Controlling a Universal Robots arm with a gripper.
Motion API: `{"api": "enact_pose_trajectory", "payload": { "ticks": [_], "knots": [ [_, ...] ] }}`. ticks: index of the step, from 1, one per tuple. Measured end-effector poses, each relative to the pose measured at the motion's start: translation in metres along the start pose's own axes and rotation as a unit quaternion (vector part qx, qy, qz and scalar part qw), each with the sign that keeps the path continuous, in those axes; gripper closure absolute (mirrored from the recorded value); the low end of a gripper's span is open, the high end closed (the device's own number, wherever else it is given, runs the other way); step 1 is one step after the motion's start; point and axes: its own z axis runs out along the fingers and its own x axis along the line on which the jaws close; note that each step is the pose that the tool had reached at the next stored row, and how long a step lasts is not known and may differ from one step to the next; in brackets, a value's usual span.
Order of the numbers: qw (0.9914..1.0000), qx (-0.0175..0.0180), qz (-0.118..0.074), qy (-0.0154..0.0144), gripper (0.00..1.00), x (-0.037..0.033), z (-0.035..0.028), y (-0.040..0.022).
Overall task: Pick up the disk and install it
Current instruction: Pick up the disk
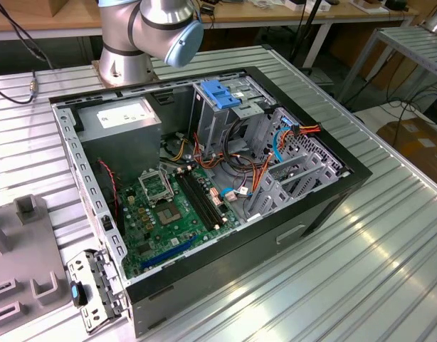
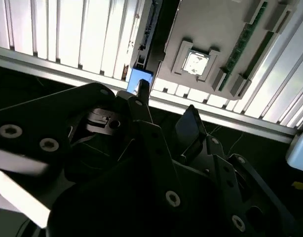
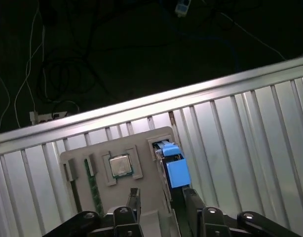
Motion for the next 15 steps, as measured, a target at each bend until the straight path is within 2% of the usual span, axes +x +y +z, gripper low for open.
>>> {"api": "enact_pose_trajectory", "payload": {
  "ticks": [4, 7, 10, 15],
  "knots": [
    [0.99955, 0.0000, -0.030, 0.0005, 0.50, -0.0008, 0.0015, 0.0003],
    [0.99936, 0.0014, -0.036, 0.0003, 0.50, -0.0022, 0.0039, 0.0008],
    [0.99923, 0.0042, -0.039, -0.0001, 0.50, -0.0044, 0.0070, 0.0018],
    [0.99834, 0.0050, -0.057, 0.0000, 0.50, -0.0052, 0.0121, 0.0028]
  ]
}}
